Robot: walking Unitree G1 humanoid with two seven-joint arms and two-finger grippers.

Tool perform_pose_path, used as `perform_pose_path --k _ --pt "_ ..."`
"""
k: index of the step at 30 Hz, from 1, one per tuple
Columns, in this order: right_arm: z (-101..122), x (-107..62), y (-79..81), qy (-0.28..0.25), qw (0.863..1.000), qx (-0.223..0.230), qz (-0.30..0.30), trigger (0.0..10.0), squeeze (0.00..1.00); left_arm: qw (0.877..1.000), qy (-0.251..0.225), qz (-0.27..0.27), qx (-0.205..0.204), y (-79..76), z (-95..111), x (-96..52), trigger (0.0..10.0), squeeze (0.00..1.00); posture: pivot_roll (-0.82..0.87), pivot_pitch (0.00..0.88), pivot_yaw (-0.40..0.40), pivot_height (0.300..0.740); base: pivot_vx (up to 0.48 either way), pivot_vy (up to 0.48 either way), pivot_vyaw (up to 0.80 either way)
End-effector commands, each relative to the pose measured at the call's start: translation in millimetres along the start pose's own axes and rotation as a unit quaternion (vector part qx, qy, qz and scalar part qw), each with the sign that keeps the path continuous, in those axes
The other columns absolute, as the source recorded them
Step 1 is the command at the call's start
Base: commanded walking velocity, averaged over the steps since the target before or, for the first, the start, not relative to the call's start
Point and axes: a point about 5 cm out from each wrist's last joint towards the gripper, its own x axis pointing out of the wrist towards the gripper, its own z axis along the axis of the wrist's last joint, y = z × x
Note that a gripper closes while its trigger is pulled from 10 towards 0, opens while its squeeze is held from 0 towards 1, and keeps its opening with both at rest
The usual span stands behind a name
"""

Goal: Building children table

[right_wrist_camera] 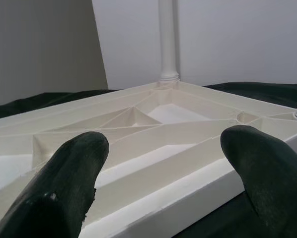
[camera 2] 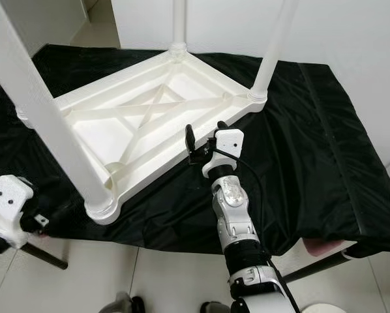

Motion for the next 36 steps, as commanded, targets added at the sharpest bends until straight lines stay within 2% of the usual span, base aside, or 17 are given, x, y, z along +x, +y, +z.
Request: perform_pose_path --k 1,4,6,7,8,10,11,14,16,17,19,21,24,29,34,36 --pt "-1.1 -2.3 -0.4 0.005 1.000 -0.003 0.004 10.0 0.00 0.999 -0.016 -0.034 -0.008 -14.1 2.4 1.6 10.0 0.00 -0.01 0.162 0.004 0.740 0.000 0.000 0.00" --pt "-1.7 -3.2 -0.7 0.007 1.000 -0.003 0.003 10.0 0.00 0.999 -0.018 -0.034 -0.008 -16.4 2.7 3.1 10.0 0.00 -0.01 0.165 0.003 0.740 0.000 0.000 0.00" --pt "-2.2 -4.0 -0.7 0.008 1.000 -0.003 0.003 10.0 0.00 1.000 -0.006 -0.013 -0.003 -12.0 -1.0 4.6 10.0 0.00 -0.02 0.166 0.004 0.740 0.000 0.000 0.00" --pt "-2.6 -4.3 -0.4 0.008 1.000 -0.003 0.003 10.0 0.00 0.999 0.017 0.028 0.008 0.9 -7.9 6.1 10.0 0.00 -0.01 0.164 0.006 0.740 0.000 0.000 0.00" --pt "-2.6 -4.3 -0.4 0.008 1.000 -0.003 0.003 10.0 0.00 0.999 0.017 0.028 0.008 0.9 -7.9 6.1 10.0 0.00 -0.01 0.164 0.006 0.740 0.000 0.000 0.00" --pt "-2.8 -4.6 -1.1 0.009 1.000 -0.003 -0.001 10.0 0.00 0.991 0.047 0.121 0.031 27.8 -13.9 8.0 10.0 0.00 -0.01 0.168 0.014 0.740 0.000 0.000 0.00" --pt "-2.9 -4.8 -1.7 0.009 1.000 -0.004 -0.003 10.0 0.00 0.987 0.052 0.149 0.038 34.2 -14.0 8.5 10.0 0.00 -0.01 0.168 0.014 0.740 0.000 0.000 0.00" --pt "-2.7 -5.1 -2.4 0.009 1.000 -0.003 -0.006 10.0 0.00 0.984 0.050 0.170 0.036 37.0 -12.7 9.4 10.0 0.00 -0.02 0.169 0.017 0.740 0.000 0.000 0.00" --pt "-2.5 -7.0 -2.8 0.010 1.000 -0.003 -0.008 10.0 0.00 0.973 0.044 0.224 0.032 40.9 -10.6 11.0 10.0 0.00 -0.02 0.171 0.022 0.740 0.000 0.000 0.00" --pt "-2.5 -7.0 -2.8 0.010 1.000 -0.003 -0.008 10.0 0.00 0.973 0.044 0.224 0.032 40.9 -10.6 11.0 10.0 0.00 -0.02 0.171 0.022 0.740 0.000 0.000 0.00" --pt "-3.5 -10.0 -2.9 0.012 1.000 -0.003 -0.010 10.0 0.00 0.962 0.039 0.269 0.033 43.5 -10.3 11.0 10.0 0.00 -0.02 0.175 0.024 0.740 0.000 0.000 0.00" --pt "-3.9 -11.3 -3.4 0.014 1.000 -0.003 -0.011 10.0 0.00 0.958 0.038 0.283 0.021 43.4 -10.5 11.3 10.0 0.00 -0.02 0.177 0.021 0.740 0.000 0.000 0.00" --pt "-5.1 -13.5 -4.0 0.018 1.000 -0.004 -0.011 10.0 0.00 0.955 0.028 0.295 0.003 37.7 -8.5 14.6 10.0 0.00 -0.02 0.176 0.016 0.740 0.000 0.000 0.00" --pt "-6.9 -14.5 -4.6 0.022 1.000 -0.004 -0.013 10.0 0.00 0.959 0.018 0.282 -0.009 25.7 -7.6 21.5 10.0 0.00 -0.02 0.173 0.009 0.740 0.000 0.000 0.00" --pt "-9.8 -16.1 -3.7 0.030 0.999 -0.005 -0.022 10.0 0.00 0.979 -0.022 0.201 -0.036 -11.9 -0.6 34.6 10.0 0.00 -0.02 0.166 -0.003 0.740 0.000 0.000 0.00" --pt "-10.0 -16.6 -3.0 0.031 0.999 -0.005 -0.021 10.0 0.00 0.982 -0.029 0.183 -0.037 -17.3 0.6 35.4 10.0 0.00 -0.02 0.166 -0.003 0.740 0.000 0.000 0.00"
